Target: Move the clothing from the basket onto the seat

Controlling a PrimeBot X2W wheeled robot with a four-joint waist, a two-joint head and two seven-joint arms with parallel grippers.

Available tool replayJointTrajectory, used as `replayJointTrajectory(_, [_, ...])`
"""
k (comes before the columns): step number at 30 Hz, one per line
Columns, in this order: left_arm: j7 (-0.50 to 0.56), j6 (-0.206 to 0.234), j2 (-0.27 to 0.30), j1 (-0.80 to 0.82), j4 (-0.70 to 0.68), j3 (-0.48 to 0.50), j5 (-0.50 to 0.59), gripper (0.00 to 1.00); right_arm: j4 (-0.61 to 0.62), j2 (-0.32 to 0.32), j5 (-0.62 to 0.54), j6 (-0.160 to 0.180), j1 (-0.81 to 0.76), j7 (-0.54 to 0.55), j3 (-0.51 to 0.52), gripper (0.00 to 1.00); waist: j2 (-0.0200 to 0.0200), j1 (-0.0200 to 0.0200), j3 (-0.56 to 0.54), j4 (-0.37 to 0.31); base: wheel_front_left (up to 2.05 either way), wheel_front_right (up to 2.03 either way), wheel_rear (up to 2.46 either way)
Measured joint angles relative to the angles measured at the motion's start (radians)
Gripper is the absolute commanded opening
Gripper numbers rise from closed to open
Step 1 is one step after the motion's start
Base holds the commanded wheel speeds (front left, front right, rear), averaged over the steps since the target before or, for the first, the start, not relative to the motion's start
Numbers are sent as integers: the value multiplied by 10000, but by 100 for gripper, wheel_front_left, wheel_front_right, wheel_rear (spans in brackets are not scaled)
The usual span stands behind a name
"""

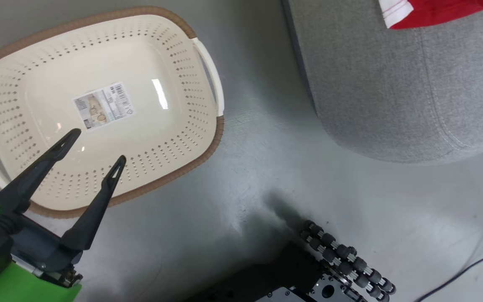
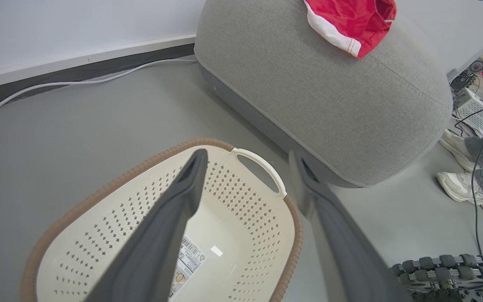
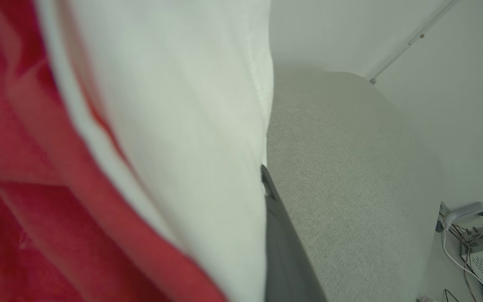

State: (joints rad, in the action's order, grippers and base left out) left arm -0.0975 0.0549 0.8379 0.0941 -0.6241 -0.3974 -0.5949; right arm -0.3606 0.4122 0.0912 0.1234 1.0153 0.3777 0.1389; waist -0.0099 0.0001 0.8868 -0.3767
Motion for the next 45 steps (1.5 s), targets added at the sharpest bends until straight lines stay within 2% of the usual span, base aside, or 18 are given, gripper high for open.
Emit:
replayJointTrajectory(1, [8, 19, 56, -74, -10, 48, 0, 100, -48, -69, 48, 0, -58, 36, 19, 19, 0, 0, 21, -81, 0, 0, 0])
replayJointTrajectory(4, [12, 29, 138, -171, -15, 107, -6, 100, -82, -144, 79, 2, -198, 13, 33, 88, 0, 0, 71, -295, 0, 0, 0])
replayJointTrajectory(5, [12, 29, 142, -174, -25, 111, -17, 100, -82, -150, 77, 2, -202, -12, 42, 100, 0, 0, 77, -351, 0, 0, 0])
replayJointTrajectory(10, [-6, 29, 159, -180, -36, 142, -61, 100, -113, -395, 111, -2, -208, -242, -42, 100, 0, -1, -63, -504, 0, 0, 0])
replayJointTrajectory(15, [-360, 23, -56, -180, 174, 173, -215, 100, 203, -658, 155, -430, -697, -550, -573, 100, 0, -1, -510, -574, 0, 0, 0])
replayJointTrajectory(20, [-635, 12, -393, -180, 479, 211, -454, 100, 683, -1103, 207, -1026, -1757, -658, -1283, 100, 0, -1, -1066, -599, 0, 0, 0])
replayJointTrajectory(23, [-903, 12, -525, -180, 711, 372, -767, 100, 1126, -1271, 194, -1147, -2519, -757, -1574, 100, 0, -1, -1444, -621, 0, 0, 0])
replayJointTrajectory(28, [-1166, 63, -842, -181, 1152, 750, -924, 100, 2107, -1592, 178, -1177, -3299, -1243, -1847, 100, 0, -1, -2109, -660, 0, 0, 0])
replayJointTrajectory(34, [-1409, 171, -1572, -294, 1802, 1003, -1429, 100, 2905, -2201, 165, -1131, -4326, -2138, -2174, 100, 0, -2, -2934, -596, 0, 0, 0])
replayJointTrajectory(40, [-1503, 341, -2238, -505, 2648, 1475, -1768, 100, 3104, -2646, 186, -1028, -5018, -3233, -2355, 100, 0, -2, -3699, -211, 0, 0, 0])
replayJointTrajectory(45, [-1515, 506, -2840, -1215, 3442, 2240, -2059, 100, 2920, -3321, 422, -871, -5769, -4044, -2529, 100, 0, -1, -4267, 353, 0, 0, 0])
